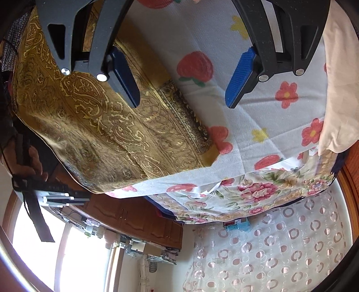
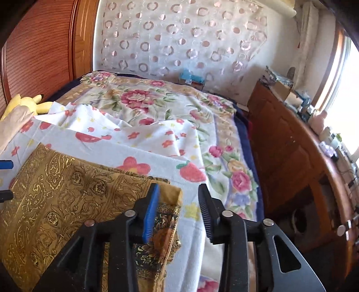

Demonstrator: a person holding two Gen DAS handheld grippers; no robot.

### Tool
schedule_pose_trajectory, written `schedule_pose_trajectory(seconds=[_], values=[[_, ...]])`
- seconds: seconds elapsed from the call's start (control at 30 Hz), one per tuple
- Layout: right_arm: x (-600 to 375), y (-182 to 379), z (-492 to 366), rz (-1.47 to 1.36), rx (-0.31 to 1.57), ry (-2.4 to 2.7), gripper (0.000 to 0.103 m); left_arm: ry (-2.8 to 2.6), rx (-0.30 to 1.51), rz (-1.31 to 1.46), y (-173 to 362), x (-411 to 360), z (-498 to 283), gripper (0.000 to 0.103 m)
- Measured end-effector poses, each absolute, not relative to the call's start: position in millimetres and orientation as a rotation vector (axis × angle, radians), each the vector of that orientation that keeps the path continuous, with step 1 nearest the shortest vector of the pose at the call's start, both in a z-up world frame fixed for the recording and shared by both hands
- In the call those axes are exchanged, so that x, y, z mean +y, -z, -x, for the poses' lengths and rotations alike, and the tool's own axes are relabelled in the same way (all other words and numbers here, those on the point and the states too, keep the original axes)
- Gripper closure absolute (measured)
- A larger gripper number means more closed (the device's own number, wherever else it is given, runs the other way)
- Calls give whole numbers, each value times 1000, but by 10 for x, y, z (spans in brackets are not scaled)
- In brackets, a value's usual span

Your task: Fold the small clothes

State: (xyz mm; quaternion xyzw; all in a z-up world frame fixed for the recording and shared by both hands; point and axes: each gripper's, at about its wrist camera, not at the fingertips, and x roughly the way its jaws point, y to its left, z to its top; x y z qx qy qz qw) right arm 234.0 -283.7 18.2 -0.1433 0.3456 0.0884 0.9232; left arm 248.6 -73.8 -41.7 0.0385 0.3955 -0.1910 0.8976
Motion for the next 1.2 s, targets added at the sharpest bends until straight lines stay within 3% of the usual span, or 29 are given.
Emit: schedule_pose_trajectory(seconds=[0.37,0.5,0.77,0.93,1.07,1.17,1.2], values=[[-3067,95,-2882,177,833,-302,53,382,846,-8,418,-652,-2955,24],[-3144,111,-2951,125,823,-343,53,377,845,-12,416,-701,-3035,32],[-3031,229,-2928,189,815,-385,54,371,868,-22,494,-727,-3128,35],[-3042,236,-2901,185,821,-414,71,371,866,-16,519,-725,-3135,39],[-3032,236,-2877,173,827,-442,93,407,879,34,520,-700,-3142,63],[-3056,161,-2803,153,793,-434,95,418,903,39,514,-721,-3164,87],[-3064,105,-2746,146,765,-428,95,436,916,57,508,-721,-3176,91]])
